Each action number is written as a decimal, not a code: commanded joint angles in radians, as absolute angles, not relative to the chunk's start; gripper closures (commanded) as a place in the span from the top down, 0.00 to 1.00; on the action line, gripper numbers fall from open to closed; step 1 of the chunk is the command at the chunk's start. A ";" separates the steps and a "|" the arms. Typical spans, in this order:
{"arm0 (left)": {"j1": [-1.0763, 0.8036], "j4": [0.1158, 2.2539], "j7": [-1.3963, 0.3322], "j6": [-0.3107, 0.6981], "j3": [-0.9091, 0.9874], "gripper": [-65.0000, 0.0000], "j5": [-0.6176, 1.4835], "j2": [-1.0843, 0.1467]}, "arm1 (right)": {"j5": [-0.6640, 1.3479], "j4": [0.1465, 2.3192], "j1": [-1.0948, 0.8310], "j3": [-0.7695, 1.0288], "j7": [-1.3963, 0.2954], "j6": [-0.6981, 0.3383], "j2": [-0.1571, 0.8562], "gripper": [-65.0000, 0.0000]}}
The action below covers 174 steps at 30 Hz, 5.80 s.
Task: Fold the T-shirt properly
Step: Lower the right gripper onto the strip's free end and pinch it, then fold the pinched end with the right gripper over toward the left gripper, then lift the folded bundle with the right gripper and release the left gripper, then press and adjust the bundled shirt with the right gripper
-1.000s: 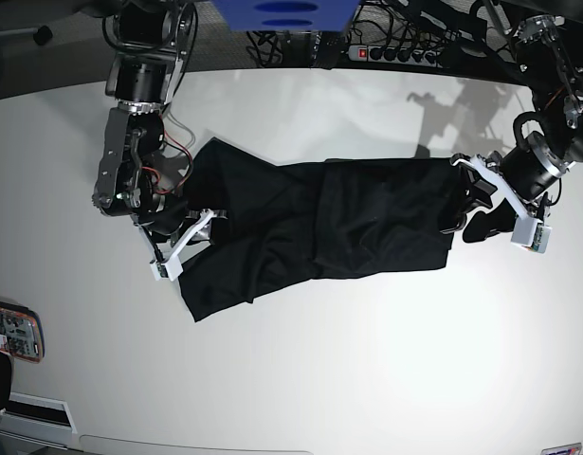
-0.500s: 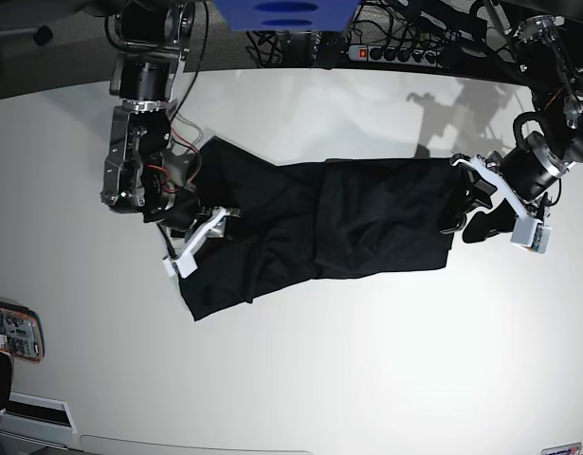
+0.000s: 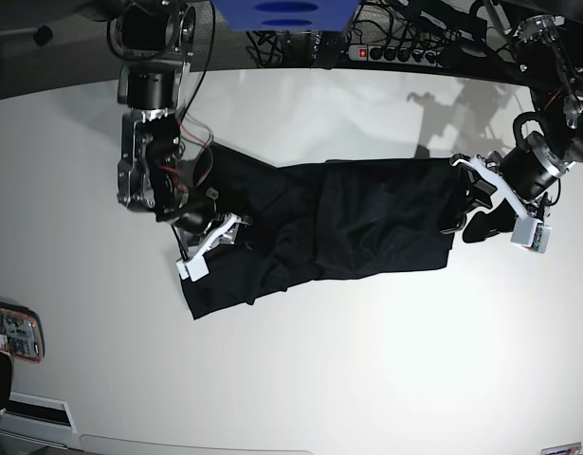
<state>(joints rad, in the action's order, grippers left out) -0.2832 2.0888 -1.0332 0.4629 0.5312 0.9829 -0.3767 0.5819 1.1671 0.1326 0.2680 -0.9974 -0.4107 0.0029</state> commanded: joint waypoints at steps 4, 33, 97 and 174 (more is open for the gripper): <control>-0.278 2.103 -1.012 0.464 0.535 0.43 1.001 -0.387 | 0.515 1.171 0.205 0.269 -1.020 -0.374 0.015 0.46; -0.275 2.103 -1.012 0.464 0.532 0.43 1.001 -0.387 | 0.292 1.481 0.197 0.259 -1.084 -0.315 0.120 0.00; -0.283 2.098 -1.010 0.464 0.486 0.43 0.998 -0.371 | -1.348 1.500 0.142 -0.860 -1.136 -0.257 -0.154 0.00; -0.789 2.112 -0.530 0.464 0.591 0.43 0.473 -0.458 | -0.774 1.916 -0.147 -0.166 -0.647 -0.265 -0.145 0.75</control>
